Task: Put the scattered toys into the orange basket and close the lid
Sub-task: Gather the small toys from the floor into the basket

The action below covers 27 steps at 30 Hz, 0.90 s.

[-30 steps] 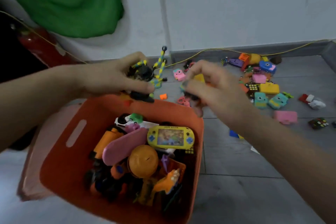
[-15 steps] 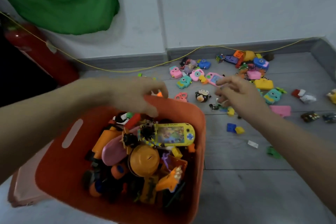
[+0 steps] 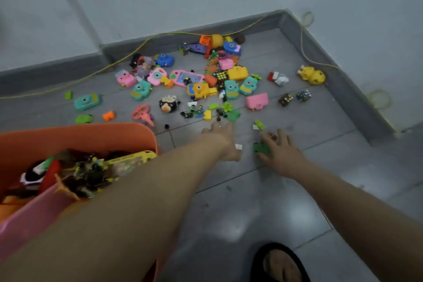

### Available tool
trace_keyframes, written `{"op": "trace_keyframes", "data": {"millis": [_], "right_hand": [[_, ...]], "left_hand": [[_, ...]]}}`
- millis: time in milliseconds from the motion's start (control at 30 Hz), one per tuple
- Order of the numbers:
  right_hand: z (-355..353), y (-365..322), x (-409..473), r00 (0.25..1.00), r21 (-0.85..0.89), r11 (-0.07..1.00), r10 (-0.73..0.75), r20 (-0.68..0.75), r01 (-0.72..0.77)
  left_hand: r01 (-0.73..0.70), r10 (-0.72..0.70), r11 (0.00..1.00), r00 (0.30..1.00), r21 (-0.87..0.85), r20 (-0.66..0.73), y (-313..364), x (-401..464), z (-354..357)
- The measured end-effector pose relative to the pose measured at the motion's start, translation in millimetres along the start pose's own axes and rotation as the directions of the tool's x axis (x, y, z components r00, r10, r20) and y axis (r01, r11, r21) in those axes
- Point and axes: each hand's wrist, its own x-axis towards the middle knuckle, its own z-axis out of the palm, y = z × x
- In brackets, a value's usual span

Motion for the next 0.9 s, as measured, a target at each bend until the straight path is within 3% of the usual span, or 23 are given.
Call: {"op": "trace_keyframes", "data": {"millis": [67,200,400,533,900], "right_hand": [[-1.8,6.3,-5.4,0.998,0.032,0.999,-0.018,0.055,0.016],[4.4,4.4,-10.4,0.998,0.116,0.991,-0.067,-0.009,0.067],[4.2,-8.4,-2.1,0.999,0.008,0.999,-0.044,0.021,0.044],[3.8,-5.5,-0.6,0.990,-0.005,0.990,-0.140,0.024,0.140],[7.3,1.2,4.9,0.965,-0.106,0.959,-0.263,0.014,0.263]], "left_hand": [[0.088,-0.089,0.996,0.995,0.018,0.040,0.1,11.1,12.8],[0.135,-0.135,0.991,0.991,-0.010,-0.022,-10.2,33.5,24.6],[0.096,-0.095,0.995,0.993,0.021,-0.068,-15.4,51.3,36.4],[0.032,-0.019,0.996,0.987,0.080,-0.159,-7.5,62.6,45.2],[-0.083,0.086,0.996,0.985,0.026,-0.147,6.1,72.8,50.3]]}}
